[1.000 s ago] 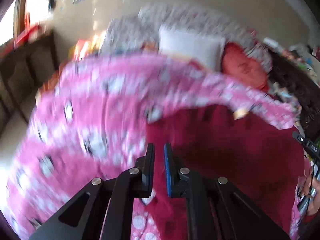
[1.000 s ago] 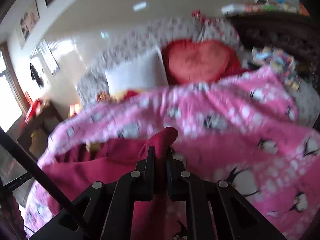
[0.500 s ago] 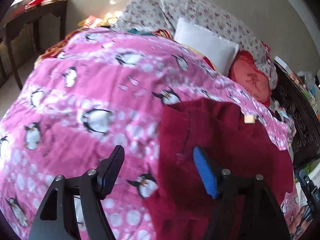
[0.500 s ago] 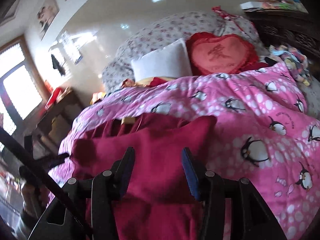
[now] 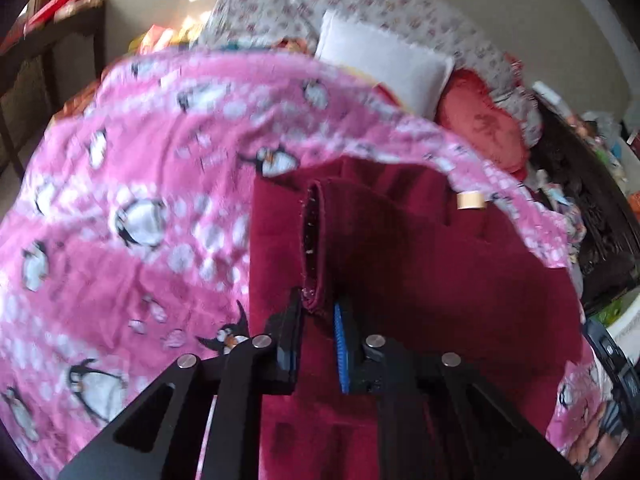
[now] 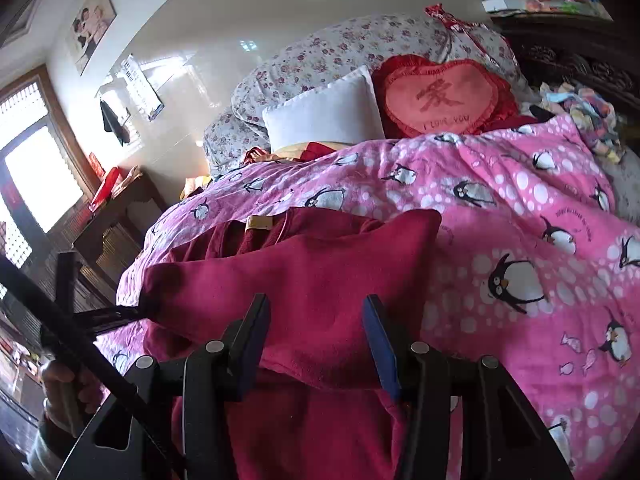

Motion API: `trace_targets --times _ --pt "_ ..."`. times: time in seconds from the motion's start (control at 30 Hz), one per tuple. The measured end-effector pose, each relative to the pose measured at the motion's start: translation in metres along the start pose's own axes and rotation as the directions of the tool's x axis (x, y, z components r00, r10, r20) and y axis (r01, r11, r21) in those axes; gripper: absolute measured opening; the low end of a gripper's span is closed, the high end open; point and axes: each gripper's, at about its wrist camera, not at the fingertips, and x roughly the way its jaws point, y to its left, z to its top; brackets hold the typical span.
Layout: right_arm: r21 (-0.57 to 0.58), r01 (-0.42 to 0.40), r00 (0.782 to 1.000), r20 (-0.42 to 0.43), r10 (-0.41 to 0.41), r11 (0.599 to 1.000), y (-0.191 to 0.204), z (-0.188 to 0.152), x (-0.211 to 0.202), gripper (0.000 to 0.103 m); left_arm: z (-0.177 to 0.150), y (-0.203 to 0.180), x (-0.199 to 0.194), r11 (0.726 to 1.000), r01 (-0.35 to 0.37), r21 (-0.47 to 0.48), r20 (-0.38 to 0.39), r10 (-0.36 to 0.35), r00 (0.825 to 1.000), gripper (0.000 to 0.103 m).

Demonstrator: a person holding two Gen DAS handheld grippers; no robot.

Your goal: Fold small clothes

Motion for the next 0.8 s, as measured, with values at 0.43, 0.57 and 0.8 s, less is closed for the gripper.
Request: trace_targets --times 0.43,0.57,0.8 --pt "-0.16 0.195 0.972 -0.096 -0.212 0.968 0.009 -0.019 0.032 0.036 -0.025 0.021 0.002 0.992 -0.121 0.016 -0.005 0.122 0.993 0.023" --pt "-0.14 0.153 0.986 -0.041 -0.16 0.978 0.018 -0.006 0.012 0.038 -0.02 0.017 -0.029 0.985 -0.171 0.01 0.11 0.169 0.979 0.063" --pt "-0.151 0.23 0.967 -0.074 -0.243 0.961 0.015 0.002 0.047 0.037 -0.019 -0.01 0.006 0.978 -0.194 0.076 0.079 0.188 0.979 0.067"
